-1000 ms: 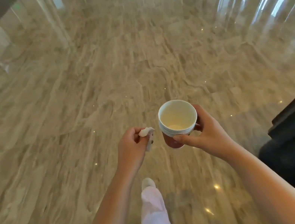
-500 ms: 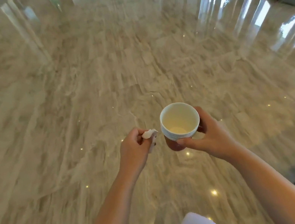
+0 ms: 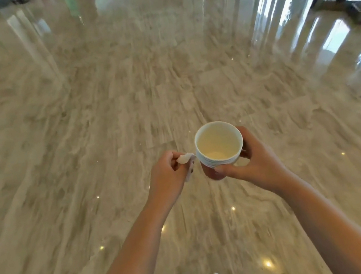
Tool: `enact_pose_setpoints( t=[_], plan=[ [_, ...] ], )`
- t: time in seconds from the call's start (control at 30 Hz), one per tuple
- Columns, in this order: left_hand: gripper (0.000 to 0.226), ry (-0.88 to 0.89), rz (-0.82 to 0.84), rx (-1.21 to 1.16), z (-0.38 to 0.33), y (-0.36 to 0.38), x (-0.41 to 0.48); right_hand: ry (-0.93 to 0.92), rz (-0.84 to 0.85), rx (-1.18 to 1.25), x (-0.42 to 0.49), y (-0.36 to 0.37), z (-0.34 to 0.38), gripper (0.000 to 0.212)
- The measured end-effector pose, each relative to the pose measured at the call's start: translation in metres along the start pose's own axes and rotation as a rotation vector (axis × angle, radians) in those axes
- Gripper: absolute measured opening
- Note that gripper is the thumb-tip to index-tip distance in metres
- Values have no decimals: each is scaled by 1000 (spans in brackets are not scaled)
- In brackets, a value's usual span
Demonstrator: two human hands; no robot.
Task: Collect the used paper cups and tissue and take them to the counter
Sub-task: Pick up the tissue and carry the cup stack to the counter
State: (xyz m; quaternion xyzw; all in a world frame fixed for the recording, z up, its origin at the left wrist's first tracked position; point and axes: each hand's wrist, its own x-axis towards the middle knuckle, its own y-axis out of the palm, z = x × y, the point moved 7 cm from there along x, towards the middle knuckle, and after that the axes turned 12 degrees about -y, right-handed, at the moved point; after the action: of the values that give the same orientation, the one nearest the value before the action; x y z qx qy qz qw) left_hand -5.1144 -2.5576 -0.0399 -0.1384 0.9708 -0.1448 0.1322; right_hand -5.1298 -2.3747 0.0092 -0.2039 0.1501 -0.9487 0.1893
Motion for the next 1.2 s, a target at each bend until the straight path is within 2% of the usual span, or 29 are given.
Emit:
enact_pose_setpoints(
  t=[0.3,0.67,1.0,1.2],
  plan=[
    [9,-49,-5,-92,-36,-15,238,35,-1,37,225,-2,-102,59],
    [8,-21,-2,-70,-106,-50,558,44,-14,6,529,5,-204,61],
    [6,-36,32,-113,-154,-20,825,43,-24,1,771,-30,-332,60],
    [6,-19,-12,-127,-213,2,996,33,19,-8,933,-69,-402,63]
  ],
)
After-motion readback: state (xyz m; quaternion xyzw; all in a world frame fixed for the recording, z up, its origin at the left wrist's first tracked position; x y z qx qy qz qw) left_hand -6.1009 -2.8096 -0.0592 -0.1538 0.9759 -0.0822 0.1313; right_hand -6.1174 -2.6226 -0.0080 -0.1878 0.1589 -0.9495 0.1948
